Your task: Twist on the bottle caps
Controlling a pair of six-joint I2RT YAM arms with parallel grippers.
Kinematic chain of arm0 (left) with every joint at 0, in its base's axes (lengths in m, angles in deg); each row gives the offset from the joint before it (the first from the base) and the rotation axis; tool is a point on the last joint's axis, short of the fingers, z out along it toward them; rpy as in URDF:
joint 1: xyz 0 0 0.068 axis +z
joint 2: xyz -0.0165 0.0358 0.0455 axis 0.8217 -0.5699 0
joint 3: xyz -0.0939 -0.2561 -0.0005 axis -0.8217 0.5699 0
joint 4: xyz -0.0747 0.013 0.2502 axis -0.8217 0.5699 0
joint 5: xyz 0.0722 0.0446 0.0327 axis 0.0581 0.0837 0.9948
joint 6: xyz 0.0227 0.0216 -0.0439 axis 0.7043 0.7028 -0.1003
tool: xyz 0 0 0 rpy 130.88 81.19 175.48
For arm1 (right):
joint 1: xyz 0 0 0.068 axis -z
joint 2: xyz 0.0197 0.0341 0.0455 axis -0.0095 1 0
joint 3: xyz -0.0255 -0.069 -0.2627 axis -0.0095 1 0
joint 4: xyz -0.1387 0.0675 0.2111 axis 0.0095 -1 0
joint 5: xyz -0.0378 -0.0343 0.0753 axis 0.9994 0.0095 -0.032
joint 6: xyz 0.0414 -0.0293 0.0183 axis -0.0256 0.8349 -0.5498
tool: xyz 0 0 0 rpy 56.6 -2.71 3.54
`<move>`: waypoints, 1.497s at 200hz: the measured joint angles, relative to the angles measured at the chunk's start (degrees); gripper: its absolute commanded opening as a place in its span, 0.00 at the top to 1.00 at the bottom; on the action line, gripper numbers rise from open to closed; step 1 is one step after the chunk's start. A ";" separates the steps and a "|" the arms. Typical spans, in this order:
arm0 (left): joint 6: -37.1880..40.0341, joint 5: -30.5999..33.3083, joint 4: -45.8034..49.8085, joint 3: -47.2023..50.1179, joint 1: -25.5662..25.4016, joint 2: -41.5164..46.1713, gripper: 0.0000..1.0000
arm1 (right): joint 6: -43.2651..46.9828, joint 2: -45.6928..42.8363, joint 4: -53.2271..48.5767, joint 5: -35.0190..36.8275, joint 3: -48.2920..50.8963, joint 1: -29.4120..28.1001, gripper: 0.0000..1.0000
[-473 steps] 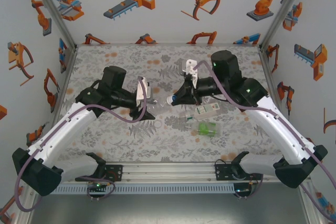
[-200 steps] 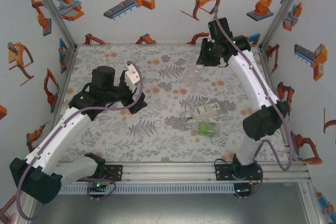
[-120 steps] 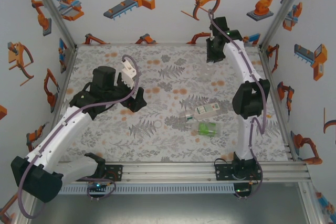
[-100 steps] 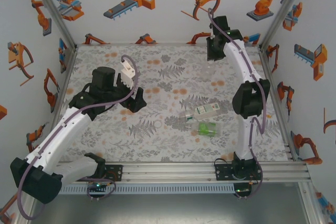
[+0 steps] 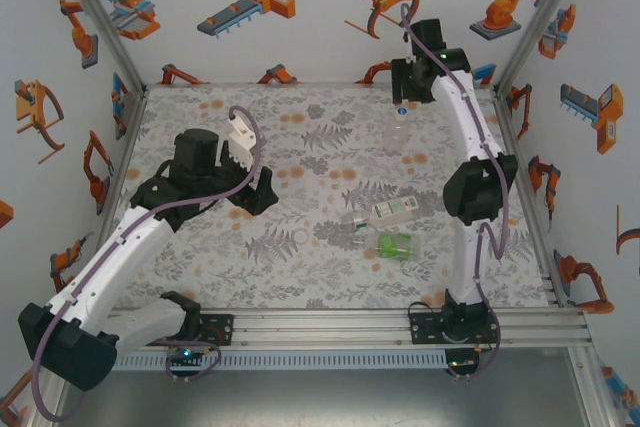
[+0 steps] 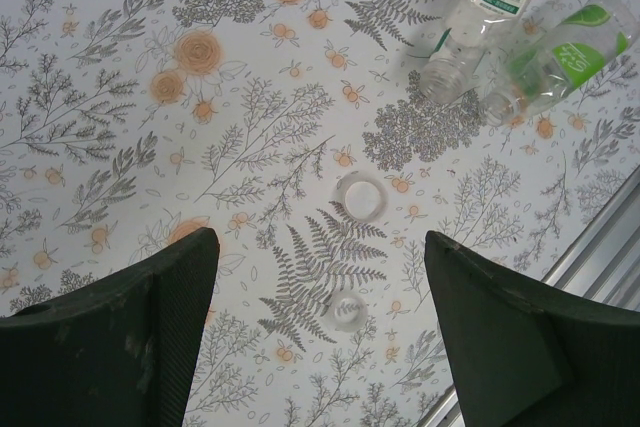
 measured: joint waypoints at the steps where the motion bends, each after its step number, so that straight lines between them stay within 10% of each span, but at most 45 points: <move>1: 0.00 0.00 0.00 0.00 0.00 0.00 0.23 | 0.02 -0.02 -0.04 0.02 -0.15 0.00 0.39; 35: 0.00 -0.07 0.00 0.00 0.00 0.00 0.23 | 4.20 -6.62 0.70 -2.89 4.81 0.22 0.39; 159: -1.16 -3.52 -5.90 0.66 0.37 -1.09 0.23 | 45.92 -56.24 -5.03 -27.63 70.77 -14.29 0.26; 299: -2.38 -3.45 -7.61 2.73 0.37 -0.39 0.22 | 52.61 -44.50 14.34 -16.83 87.91 -22.18 0.28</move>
